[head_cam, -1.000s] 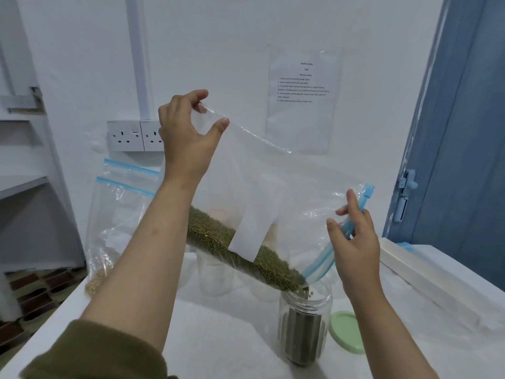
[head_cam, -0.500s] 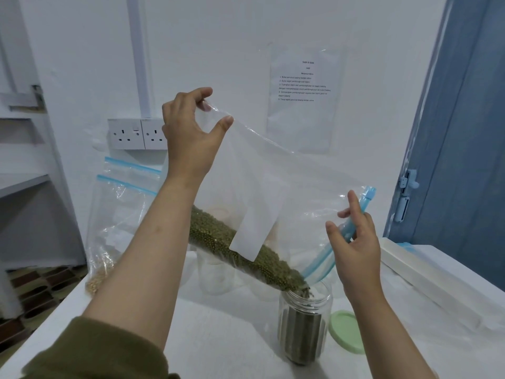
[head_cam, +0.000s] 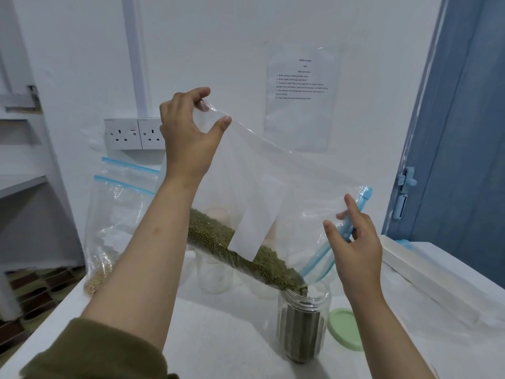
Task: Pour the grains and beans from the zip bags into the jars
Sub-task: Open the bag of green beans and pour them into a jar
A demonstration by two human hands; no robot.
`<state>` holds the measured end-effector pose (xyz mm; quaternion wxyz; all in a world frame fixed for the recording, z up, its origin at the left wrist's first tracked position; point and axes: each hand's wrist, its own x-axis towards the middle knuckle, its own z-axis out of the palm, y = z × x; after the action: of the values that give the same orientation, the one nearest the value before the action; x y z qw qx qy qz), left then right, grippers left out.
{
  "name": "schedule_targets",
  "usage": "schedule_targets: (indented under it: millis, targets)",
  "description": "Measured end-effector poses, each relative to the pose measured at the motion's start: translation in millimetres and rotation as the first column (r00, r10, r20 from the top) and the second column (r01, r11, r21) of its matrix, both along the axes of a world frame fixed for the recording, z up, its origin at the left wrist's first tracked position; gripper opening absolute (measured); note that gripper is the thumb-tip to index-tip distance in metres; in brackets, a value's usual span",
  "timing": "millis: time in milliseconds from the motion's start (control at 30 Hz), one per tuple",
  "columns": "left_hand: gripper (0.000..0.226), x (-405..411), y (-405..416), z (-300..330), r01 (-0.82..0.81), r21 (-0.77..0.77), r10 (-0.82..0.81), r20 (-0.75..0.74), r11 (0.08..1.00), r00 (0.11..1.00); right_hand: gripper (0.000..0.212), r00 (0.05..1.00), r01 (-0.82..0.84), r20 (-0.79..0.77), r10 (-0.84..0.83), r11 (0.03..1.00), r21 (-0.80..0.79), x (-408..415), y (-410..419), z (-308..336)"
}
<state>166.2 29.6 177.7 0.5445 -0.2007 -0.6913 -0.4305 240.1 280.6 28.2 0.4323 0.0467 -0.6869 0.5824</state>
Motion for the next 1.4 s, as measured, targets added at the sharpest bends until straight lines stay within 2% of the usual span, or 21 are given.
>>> schedule_targets:
  millis: [1400]
  targets:
    - [0.048, 0.6, 2.2, 0.7, 0.013, -0.013, -0.014, -0.010, 1.000, 1.000, 0.056, 1.000, 0.021, 0.018, -0.021, 1.000, 0.005, 2.5, -1.3, -2.5]
